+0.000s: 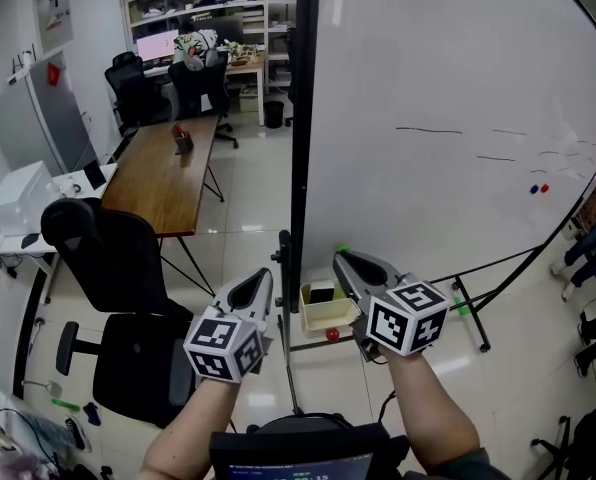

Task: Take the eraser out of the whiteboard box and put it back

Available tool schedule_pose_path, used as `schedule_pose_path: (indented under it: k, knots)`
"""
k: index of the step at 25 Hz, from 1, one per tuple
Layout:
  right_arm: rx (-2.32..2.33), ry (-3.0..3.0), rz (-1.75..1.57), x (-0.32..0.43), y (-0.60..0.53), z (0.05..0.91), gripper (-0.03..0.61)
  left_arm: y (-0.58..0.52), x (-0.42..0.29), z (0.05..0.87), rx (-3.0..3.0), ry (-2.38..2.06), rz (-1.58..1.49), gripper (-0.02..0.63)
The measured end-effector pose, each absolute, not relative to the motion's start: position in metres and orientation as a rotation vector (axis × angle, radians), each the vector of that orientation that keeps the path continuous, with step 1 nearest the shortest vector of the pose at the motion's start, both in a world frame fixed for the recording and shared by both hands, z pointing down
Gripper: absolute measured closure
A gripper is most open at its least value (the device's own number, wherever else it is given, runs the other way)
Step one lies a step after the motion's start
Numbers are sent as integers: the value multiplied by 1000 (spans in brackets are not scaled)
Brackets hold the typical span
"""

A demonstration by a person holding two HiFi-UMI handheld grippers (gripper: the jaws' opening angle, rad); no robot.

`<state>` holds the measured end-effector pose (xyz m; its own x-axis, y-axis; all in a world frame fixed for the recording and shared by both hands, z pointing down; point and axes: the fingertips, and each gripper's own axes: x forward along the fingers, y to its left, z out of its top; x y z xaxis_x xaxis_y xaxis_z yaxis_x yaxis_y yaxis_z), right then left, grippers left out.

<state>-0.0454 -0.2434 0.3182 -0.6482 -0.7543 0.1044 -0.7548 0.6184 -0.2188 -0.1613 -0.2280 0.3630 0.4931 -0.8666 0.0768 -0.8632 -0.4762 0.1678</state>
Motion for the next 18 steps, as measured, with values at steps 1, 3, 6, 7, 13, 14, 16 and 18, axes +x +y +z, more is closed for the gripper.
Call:
schedule_pose_path:
  k: [1,3,6,7,13,14,16,18]
  knots:
    - [1336,-2844,356,-42,-240,313,568,-226,-162,359,2555,-1495,-38,578]
    - [1347,-2867,317,-40,-235,308,568,-222,-164,353,2561,-1494,-56,578]
    - [1332,-2871,295,-41,-232,310,569,-219,-164,350,2568,-1491,-61,578]
    - [1333,-2872,292,-41,-231,310,569,-218,-163,350,2570,-1489,-60,578]
    - [1352,-2877,265,-36,-228,305,569,-214,-160,346,2584,-1485,-62,578]
    - [1367,-2881,269,-33,-228,303,569,-214,-159,344,2587,-1485,-65,578]
    - [1405,-2888,265,-25,-227,299,569,-213,-155,339,2596,-1490,-73,578]
    - [1418,-2893,241,-17,-226,295,569,-211,-150,333,2601,-1502,-87,578]
